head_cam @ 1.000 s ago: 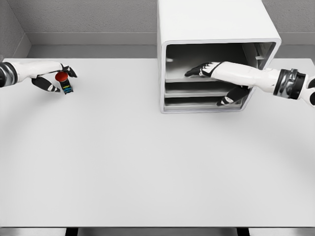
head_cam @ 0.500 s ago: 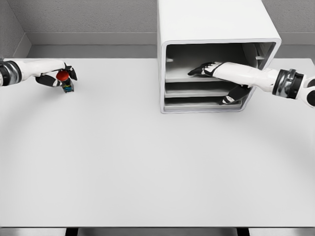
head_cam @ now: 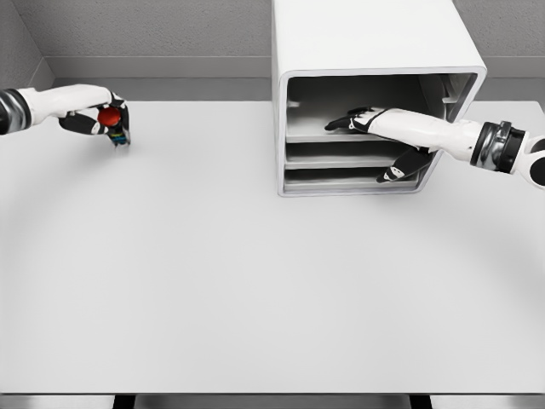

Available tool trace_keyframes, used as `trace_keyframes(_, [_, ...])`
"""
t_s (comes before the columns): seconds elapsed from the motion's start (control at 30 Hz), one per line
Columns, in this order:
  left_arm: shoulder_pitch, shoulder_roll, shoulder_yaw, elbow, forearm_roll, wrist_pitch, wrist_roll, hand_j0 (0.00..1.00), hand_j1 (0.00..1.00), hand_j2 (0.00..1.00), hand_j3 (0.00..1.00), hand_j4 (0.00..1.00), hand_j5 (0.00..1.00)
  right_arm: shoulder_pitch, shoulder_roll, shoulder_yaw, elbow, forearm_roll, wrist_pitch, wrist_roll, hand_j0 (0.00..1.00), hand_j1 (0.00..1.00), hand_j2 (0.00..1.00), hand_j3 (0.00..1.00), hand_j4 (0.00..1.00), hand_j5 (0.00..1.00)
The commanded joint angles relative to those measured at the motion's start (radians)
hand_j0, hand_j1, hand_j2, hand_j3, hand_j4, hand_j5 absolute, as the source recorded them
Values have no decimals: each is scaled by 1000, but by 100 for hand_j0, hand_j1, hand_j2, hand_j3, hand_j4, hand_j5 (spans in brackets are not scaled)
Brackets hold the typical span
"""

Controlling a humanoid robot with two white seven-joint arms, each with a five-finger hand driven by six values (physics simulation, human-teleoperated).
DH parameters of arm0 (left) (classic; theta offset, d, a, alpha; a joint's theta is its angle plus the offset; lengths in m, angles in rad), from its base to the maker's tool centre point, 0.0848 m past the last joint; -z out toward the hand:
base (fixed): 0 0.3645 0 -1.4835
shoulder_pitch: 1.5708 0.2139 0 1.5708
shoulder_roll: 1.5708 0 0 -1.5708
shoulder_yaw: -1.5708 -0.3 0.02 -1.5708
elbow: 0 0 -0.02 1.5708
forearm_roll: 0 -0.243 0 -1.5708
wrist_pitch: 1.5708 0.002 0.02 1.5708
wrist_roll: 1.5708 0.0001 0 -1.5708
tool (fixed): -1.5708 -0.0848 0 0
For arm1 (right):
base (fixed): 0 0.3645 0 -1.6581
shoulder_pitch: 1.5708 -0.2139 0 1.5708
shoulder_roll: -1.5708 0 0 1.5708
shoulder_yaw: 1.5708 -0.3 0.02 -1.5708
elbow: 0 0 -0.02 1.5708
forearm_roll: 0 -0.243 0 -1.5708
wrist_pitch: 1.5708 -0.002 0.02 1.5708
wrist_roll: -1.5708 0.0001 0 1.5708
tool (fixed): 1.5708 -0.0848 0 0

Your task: Slide open multi-storey tabletop storage cabinets and put open load switch and slide close multi-storey tabletop storage cabinets

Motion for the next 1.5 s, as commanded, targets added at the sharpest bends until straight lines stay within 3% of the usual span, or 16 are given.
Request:
trace_keyframes(0.0, [0, 26, 7, -62, 9, 2, -1, 39, 39, 39, 39, 39, 39, 0, -1, 8, 2, 50, -10, 3, 100, 100, 100, 100, 100, 100])
trace_keyframes(0.37, [-3, 113, 11, -281, 14, 2, -1, 39, 39, 39, 39, 39, 39, 25, -50, 7, -83, 50, -10, 3, 100, 100, 100, 100, 100, 100])
trace_keyframes(0.73, [9, 250, 13, -585, 37, 2, -1, 39, 39, 39, 39, 39, 39, 63, -142, 5, -208, 50, -10, 3, 100, 100, 100, 100, 100, 100])
trace_keyframes(0.83, [14, 283, 13, -668, 35, 2, 0, 39, 39, 39, 39, 39, 39, 66, -148, 5, -213, 49, -10, 3, 100, 100, 100, 100, 100, 100])
trace_keyframes(1.27, [44, 362, 25, -900, 57, 2, 3, 39, 39, 39, 39, 39, 39, 81, -220, -2, -285, 49, -10, 1, 100, 100, 100, 100, 100, 100])
trace_keyframes(1.47, [44, 365, 25, -975, 58, 2, 3, 39, 39, 39, 39, 39, 39, 98, -258, -9, -351, 47, -10, -2, 100, 100, 100, 100, 100, 100])
